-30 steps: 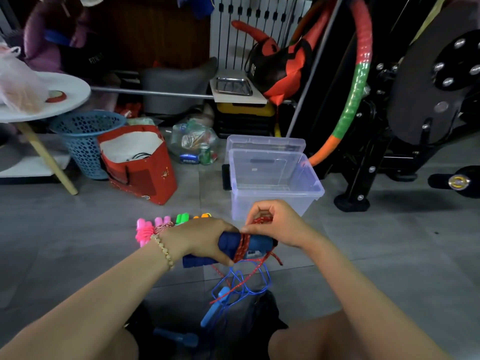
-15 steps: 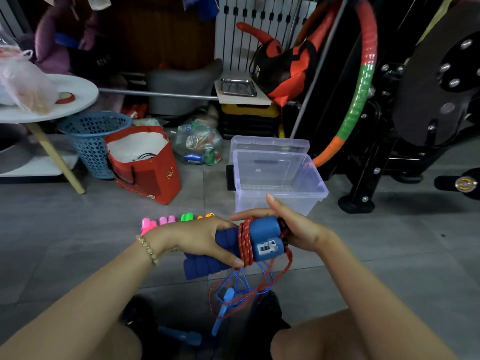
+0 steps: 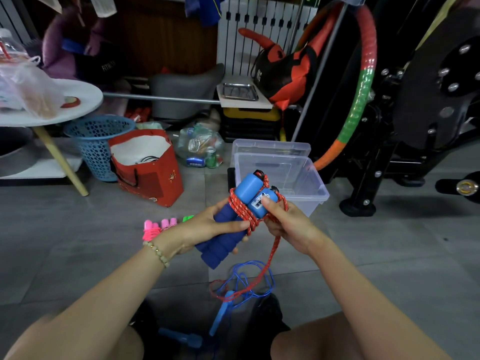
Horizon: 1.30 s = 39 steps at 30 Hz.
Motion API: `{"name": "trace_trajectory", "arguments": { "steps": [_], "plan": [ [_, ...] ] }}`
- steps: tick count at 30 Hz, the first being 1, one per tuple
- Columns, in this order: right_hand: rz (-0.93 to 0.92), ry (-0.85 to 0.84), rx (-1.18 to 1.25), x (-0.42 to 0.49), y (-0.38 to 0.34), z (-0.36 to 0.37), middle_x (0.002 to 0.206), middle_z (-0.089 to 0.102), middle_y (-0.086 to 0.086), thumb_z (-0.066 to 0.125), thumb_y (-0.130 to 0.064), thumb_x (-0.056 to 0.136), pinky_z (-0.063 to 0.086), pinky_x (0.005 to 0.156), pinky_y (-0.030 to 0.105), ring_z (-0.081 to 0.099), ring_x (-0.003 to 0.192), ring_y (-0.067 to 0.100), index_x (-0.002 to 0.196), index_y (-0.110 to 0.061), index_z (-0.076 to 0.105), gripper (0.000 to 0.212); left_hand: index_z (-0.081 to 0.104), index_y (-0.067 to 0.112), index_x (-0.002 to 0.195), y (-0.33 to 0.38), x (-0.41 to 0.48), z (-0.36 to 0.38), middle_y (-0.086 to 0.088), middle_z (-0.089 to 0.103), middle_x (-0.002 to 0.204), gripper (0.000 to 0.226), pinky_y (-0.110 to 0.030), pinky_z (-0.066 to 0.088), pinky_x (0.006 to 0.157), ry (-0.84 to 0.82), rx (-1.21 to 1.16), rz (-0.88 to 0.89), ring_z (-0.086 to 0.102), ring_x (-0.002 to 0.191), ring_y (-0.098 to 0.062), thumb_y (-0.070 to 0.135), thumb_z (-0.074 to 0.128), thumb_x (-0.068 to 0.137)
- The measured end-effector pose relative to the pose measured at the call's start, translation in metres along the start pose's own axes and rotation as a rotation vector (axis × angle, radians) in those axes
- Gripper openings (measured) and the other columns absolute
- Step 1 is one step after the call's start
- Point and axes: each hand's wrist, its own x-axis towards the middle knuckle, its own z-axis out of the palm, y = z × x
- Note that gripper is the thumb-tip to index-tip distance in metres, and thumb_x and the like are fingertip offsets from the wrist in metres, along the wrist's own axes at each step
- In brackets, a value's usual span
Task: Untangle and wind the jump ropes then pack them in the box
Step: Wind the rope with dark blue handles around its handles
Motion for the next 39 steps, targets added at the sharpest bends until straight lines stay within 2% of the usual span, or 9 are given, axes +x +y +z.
{"name": "trace_trajectory", "arguments": {
  "steps": [5, 9, 18, 23, 26, 29, 33, 36, 39],
  "plan": [
    [-0.056, 0.189, 0.057, 0.005, 0.002, 0.013, 0.047, 0.026, -0.007, 0.056, -0.03, 0.091, 0.019, 0.04, 0.017, 0.02, 0.04, 0.005, 0.066, -0.019, 0.043, 0.03, 0.039, 0.037, 0.135, -0.004, 0.007, -0.004, 0.002, 0.07, 0.106, 0.074, -0.033, 0.057, 0.07, 0.182, 0.134, 0.148, 0.07, 0.083, -0.015, 0.031, 0.076, 0.071],
    [-0.068, 0.262, 0.095, 0.006, 0.003, 0.019, 0.046, 0.028, -0.008, 0.059, -0.031, 0.089, 0.02, 0.039, 0.017, 0.022, 0.04, 0.005, 0.064, -0.019, 0.043, 0.032, 0.025, 0.047, 0.14, -0.008, 0.005, -0.004, 0.028, 0.056, 0.122, 0.093, -0.031, 0.047, 0.096, 0.27, 0.481, 0.324, 0.06, 0.11, -0.002, 0.06, 0.076, 0.063],
    [-0.032, 0.227, 0.046, 0.005, 0.008, 0.022, 0.049, 0.035, -0.006, 0.053, -0.037, 0.092, 0.02, 0.04, 0.017, 0.024, 0.04, 0.004, 0.065, -0.017, 0.046, 0.034, 0.048, 0.032, 0.121, -0.017, 0.01, 0.005, 0.014, 0.069, 0.093, 0.062, -0.03, 0.052, 0.074, 0.374, 0.386, 0.349, 0.066, 0.079, -0.004, 0.035, 0.082, 0.069],
    [-0.058, -0.01, -0.151, 0.004, 0.013, 0.021, 0.061, 0.04, -0.004, 0.049, -0.028, 0.096, 0.023, 0.044, 0.015, 0.029, 0.044, 0.002, 0.092, -0.018, 0.062, 0.017, 0.056, 0.017, 0.117, -0.013, 0.019, -0.015, 0.005, 0.07, 0.104, 0.061, -0.023, 0.052, 0.081, 0.494, 0.221, 0.29, 0.066, 0.088, -0.005, 0.029, 0.086, 0.065],
    [-0.085, -0.043, -0.398, 0.0, 0.009, 0.004, 0.049, 0.047, -0.015, 0.058, -0.016, 0.092, 0.029, 0.044, 0.01, 0.038, 0.044, -0.001, 0.103, -0.02, 0.066, 0.014, 0.058, 0.015, 0.112, -0.006, 0.013, -0.033, 0.007, 0.069, 0.095, 0.047, -0.009, 0.048, 0.067, 0.54, 0.256, 0.28, 0.063, 0.072, 0.006, 0.019, 0.081, 0.072],
    [-0.143, -0.068, -0.594, -0.009, 0.003, -0.01, 0.046, 0.052, -0.02, 0.062, -0.017, 0.089, 0.03, 0.047, 0.007, 0.042, 0.044, -0.004, 0.094, -0.004, 0.072, 0.017, 0.059, 0.014, 0.11, -0.008, 0.01, -0.046, 0.007, 0.069, 0.088, 0.042, -0.009, 0.047, 0.059, 0.49, 0.294, 0.204, 0.063, 0.064, 0.007, 0.018, 0.08, 0.074],
    [-0.237, -0.061, -0.544, -0.01, -0.006, -0.001, 0.057, 0.064, -0.02, 0.063, -0.012, 0.088, 0.04, 0.061, 0.007, 0.055, 0.058, -0.01, 0.087, -0.004, 0.073, 0.013, 0.061, 0.02, 0.109, -0.019, 0.011, -0.038, 0.007, 0.072, 0.091, 0.051, -0.022, 0.052, 0.075, 0.254, 0.555, 0.109, 0.066, 0.075, 0.001, 0.026, 0.086, 0.065],
    [-0.261, -0.06, -0.553, 0.0, 0.001, 0.005, 0.076, 0.073, 0.005, 0.072, -0.019, 0.081, 0.051, 0.074, 0.035, 0.062, 0.073, 0.01, 0.079, -0.014, 0.076, 0.006, 0.056, 0.038, 0.103, -0.02, 0.009, -0.021, 0.019, 0.066, 0.093, 0.051, -0.017, 0.044, 0.078, 0.146, 0.81, 0.059, 0.061, 0.085, 0.006, 0.047, 0.085, 0.062],
    [-0.232, -0.103, -0.596, 0.004, 0.005, 0.013, 0.069, 0.07, 0.007, 0.077, -0.022, 0.075, 0.048, 0.067, 0.029, 0.058, 0.065, 0.007, 0.07, -0.016, 0.074, 0.008, 0.056, 0.04, 0.104, -0.016, 0.005, -0.004, 0.017, 0.065, 0.103, 0.051, -0.027, 0.046, 0.085, 0.07, 1.049, -0.002, 0.059, 0.096, -0.007, 0.067, 0.071, 0.064]
  ]
}}
